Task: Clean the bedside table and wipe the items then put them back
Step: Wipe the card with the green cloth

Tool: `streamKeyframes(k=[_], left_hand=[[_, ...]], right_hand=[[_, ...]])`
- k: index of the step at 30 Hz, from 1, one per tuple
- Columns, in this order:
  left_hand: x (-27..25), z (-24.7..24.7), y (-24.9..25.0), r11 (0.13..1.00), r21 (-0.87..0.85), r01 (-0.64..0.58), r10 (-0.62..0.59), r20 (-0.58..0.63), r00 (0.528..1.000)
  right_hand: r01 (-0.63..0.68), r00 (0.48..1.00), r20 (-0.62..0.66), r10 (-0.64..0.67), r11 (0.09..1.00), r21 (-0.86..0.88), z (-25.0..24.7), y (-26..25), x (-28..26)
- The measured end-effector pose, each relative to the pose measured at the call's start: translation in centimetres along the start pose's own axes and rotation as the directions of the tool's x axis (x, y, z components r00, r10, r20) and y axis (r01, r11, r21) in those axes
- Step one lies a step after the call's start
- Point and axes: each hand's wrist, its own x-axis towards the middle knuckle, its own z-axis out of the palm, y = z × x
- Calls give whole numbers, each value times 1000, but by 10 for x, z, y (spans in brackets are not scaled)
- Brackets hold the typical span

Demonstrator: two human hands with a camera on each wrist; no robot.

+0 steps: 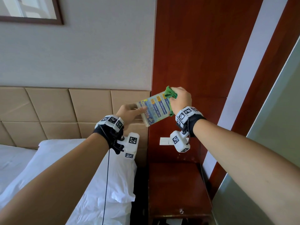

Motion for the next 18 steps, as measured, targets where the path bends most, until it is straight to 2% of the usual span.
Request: streamKeyframes(k=[3, 6, 10, 12, 18], left_hand=[[2, 4, 4, 999, 11, -37, 37, -25, 999], [4, 9, 6, 999, 0, -44, 43, -65, 997], [6, 11, 1, 999, -4, -47, 47, -105, 993], [4, 15, 1, 998, 5, -64, 64, -99, 993], [7, 18, 9, 997, -12, -80, 79, -72, 994]], right_hand=[[81, 992, 92, -85, 996, 46, 6, -7, -7], [154, 958, 228, -172, 983, 96, 12, -17, -17], [135, 903, 386, -186, 979, 155, 18, -28, -27], [105, 910, 382, -162, 980, 166, 17, -29, -28], [210, 950, 206, -233, 969, 127, 13, -30, -28]])
